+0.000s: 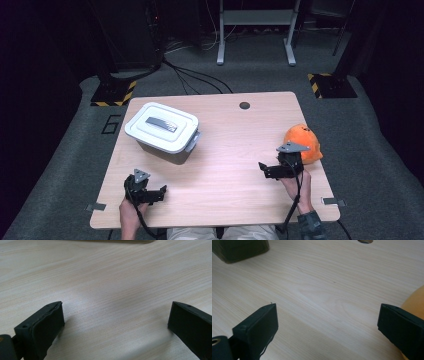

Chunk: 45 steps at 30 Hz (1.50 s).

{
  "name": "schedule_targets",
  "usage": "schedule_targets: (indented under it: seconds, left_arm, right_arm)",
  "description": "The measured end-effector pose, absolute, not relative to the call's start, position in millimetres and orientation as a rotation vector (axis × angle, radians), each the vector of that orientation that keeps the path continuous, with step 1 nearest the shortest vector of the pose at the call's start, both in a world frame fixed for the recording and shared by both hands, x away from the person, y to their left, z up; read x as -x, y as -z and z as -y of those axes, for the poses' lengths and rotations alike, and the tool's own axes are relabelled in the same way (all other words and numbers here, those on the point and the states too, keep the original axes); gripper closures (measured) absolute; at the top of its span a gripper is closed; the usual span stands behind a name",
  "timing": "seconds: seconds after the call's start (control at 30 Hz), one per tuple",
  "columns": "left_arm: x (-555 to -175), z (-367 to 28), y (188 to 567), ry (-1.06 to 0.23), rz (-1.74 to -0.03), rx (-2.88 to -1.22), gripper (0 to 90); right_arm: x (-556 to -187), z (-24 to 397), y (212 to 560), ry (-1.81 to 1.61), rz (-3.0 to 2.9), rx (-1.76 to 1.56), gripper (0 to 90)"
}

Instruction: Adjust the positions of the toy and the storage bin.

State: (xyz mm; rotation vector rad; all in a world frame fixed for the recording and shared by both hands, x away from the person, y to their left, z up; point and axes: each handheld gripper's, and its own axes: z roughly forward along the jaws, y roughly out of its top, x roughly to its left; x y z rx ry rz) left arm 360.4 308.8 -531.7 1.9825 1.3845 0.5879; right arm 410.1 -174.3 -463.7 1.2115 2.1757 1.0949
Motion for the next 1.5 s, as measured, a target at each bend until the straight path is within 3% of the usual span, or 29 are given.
schedule_targets:
  seconds: [0.8, 1.2, 1.5]
  left_arm:
    - [-360.9, -309.1, 531.5, -0.588, -1.385, -1.984, 0.2]
    - [-363.8, -310.6, 526.1, -0.544, -1.384, -2.025, 0.0]
    - [-365.5, -320.8, 493.2, -0.560, -1.340, -1.961, 0.1]
  right_arm:
    - [-417.5, 153.8, 527.3, -0.945, -2.299, -1.251, 0.9]
    - [-417.3, 153.3, 528.6, -0.959, -2.300, -1.227, 0.6]
    - [-417.2, 153.1, 528.7, -0.960, -2.298, -1.228, 0.6]
